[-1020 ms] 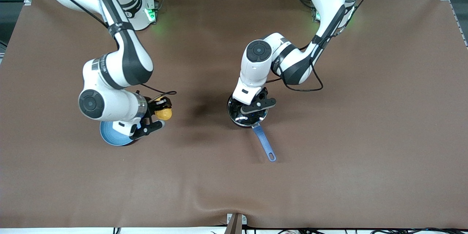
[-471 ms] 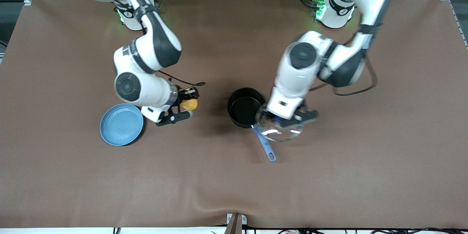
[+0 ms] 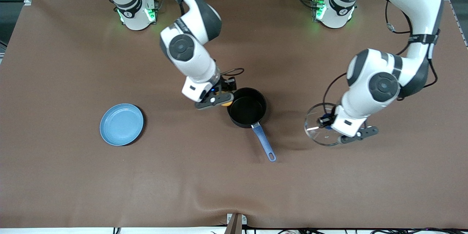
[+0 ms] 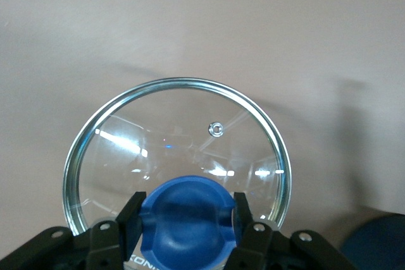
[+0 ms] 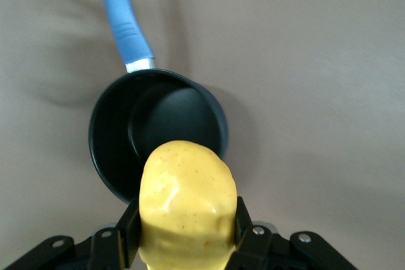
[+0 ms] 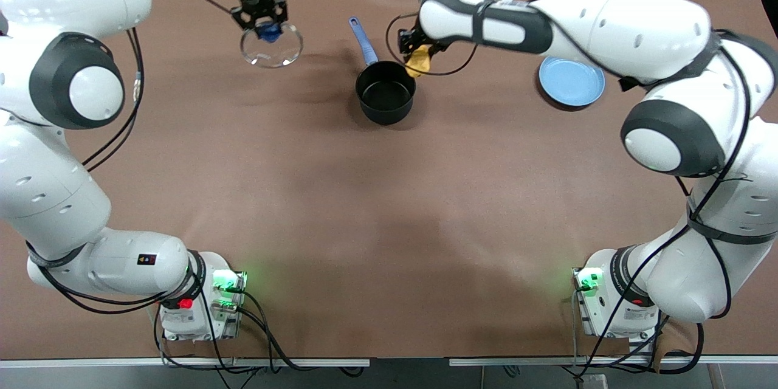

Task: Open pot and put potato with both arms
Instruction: 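Lower the potato into the pot while the left gripper sets the lid down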

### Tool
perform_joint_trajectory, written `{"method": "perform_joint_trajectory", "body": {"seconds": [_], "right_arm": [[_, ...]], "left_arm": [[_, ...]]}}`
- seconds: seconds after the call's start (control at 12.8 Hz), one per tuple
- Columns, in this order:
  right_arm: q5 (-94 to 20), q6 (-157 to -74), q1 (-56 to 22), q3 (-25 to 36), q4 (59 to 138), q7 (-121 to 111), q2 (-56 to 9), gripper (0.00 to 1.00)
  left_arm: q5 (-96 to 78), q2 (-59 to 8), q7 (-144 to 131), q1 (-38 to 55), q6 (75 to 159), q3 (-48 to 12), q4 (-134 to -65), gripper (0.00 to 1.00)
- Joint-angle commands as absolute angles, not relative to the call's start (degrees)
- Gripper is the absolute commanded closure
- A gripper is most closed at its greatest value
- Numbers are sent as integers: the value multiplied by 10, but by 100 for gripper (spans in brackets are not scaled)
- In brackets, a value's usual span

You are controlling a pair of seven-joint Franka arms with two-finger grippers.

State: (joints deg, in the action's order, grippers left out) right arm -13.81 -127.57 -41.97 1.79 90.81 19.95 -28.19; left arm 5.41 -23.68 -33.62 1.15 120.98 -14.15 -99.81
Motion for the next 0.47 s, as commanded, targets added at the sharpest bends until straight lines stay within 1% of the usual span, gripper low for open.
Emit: {"method": "perform_joint_trajectory", "body": {"seconds": [0.0,0.08,0.31,0.39], "right_arm": [[-124,-1343,-451,25,904,207,-315,100],[-123,-1373,-464,26,904,207,-331,100],[-120,-1446,-492,29,904,220,-373,100],[-113,-1459,-497,28,901,225,-387,100]], "left_arm": [[38,-215,-269,-51,1274,-152,-1083,100],[34,-220,-235,-82,1314,-155,-1114,100],[31,-221,-204,-114,1410,-165,-1190,100],[31,-226,-187,-121,1442,-164,-1202,100]]}}
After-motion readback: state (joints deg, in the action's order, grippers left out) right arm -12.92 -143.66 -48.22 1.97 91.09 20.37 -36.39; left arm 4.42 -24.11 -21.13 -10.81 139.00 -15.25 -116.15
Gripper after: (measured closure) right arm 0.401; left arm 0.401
